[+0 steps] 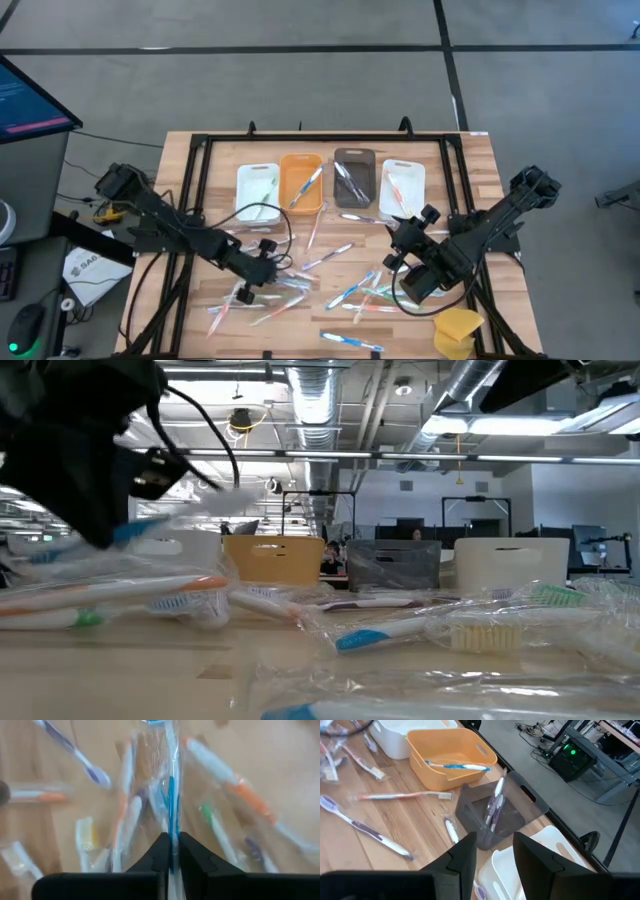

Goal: Pick & Place Toothbrushes
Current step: Put the blue toothbrush into the orange bin

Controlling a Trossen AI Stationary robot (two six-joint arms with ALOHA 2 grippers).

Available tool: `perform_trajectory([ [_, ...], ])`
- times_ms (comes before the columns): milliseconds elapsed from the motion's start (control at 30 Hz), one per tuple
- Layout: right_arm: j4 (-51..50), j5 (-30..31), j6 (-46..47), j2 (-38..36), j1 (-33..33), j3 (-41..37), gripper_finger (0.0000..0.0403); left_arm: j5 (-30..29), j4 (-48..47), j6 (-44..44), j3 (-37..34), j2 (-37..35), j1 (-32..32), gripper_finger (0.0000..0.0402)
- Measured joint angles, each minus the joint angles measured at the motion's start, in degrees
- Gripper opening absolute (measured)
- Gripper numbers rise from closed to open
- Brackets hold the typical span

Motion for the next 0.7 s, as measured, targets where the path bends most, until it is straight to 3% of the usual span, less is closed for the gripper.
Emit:
perform_trajectory([
  [333,2.62,0.05,0.03,0.0,1.59,-0.08,0.0122,-5.16,0.22,-3.04,0.06,-11.12,0.96,0.0015],
  [700,6.8,0.22,0.02,0.0,6.13,-0.08,0.0122,-5.41,0.79,-4.54,0.09,-13.97,4.24,0.0015],
])
